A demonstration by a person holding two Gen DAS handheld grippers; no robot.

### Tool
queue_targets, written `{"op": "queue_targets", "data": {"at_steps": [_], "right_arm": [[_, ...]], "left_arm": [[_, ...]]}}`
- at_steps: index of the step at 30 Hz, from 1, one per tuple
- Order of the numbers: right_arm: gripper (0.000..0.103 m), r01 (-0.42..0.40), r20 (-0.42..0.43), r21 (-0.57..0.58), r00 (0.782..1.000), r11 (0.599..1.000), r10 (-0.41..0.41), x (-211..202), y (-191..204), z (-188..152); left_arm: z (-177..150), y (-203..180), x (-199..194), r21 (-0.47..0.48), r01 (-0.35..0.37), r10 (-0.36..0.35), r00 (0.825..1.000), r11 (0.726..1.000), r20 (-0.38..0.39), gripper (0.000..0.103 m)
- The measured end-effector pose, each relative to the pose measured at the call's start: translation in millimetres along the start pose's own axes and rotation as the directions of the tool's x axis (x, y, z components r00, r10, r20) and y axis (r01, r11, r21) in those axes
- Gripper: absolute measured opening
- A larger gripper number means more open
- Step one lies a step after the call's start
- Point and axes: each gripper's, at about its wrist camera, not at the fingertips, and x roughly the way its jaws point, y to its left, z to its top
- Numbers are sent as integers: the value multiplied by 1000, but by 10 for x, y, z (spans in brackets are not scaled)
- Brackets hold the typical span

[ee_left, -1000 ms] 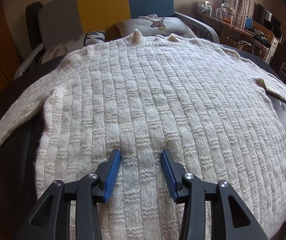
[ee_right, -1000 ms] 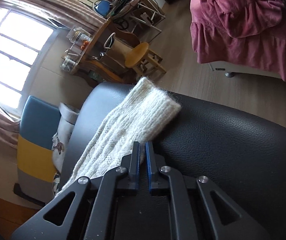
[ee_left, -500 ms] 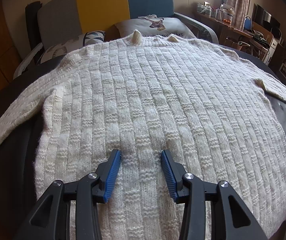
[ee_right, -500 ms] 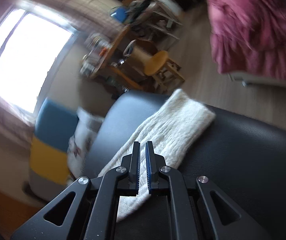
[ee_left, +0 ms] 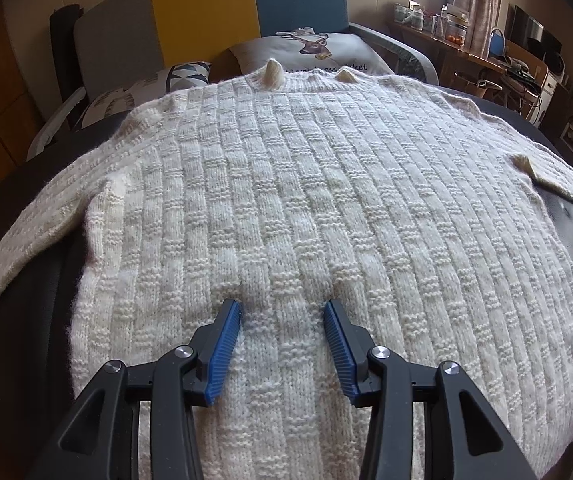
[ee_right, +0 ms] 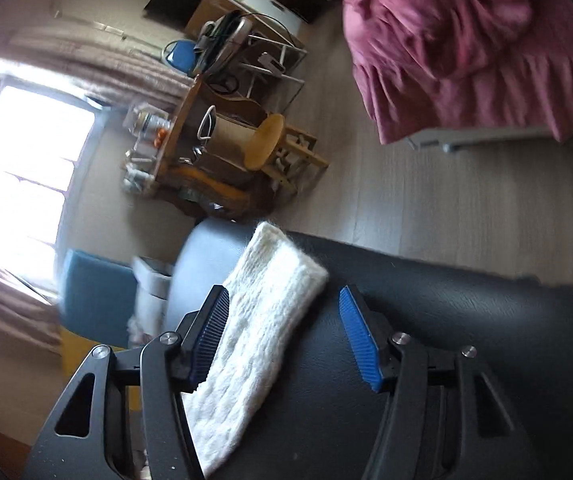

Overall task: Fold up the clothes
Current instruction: 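Close the right tool on the sweater sleeve cuff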

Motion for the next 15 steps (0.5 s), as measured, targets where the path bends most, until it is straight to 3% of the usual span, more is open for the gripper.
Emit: {"op": "queue_targets", "data": {"at_steps": [5, 6, 7, 8, 13, 15], "right_arm": [[58, 119, -6, -140, 993, 983, -121, 231, 268, 8], [48, 145, -5, -187, 989, 972, -149, 265, 342, -8], [23, 159, -11, -230, 986, 960, -166, 308, 415, -41], [19, 175, -9, -261, 983, 949, -183, 338, 466, -75], [19, 153, 17, -294, 988, 943, -155, 328, 578, -196], [19, 87, 9, -283, 996, 955, -88, 282, 626, -230]], "left_arm": [[-2, 3, 2, -1, 2, -2, 1000, 1000, -1, 46], [-1, 2, 3, -1, 1, -1, 1000, 1000, 0, 46], [2, 1, 5, -1, 0, 0, 1000, 1000, 0, 46], [1, 0, 5, 0, 0, 0, 1000, 1000, 1, 46], [-4, 12, 0, -2, 9, -9, 1000, 1000, 4, 46], [-6, 18, -5, -5, 12, -12, 1000, 1000, 7, 46]]}}
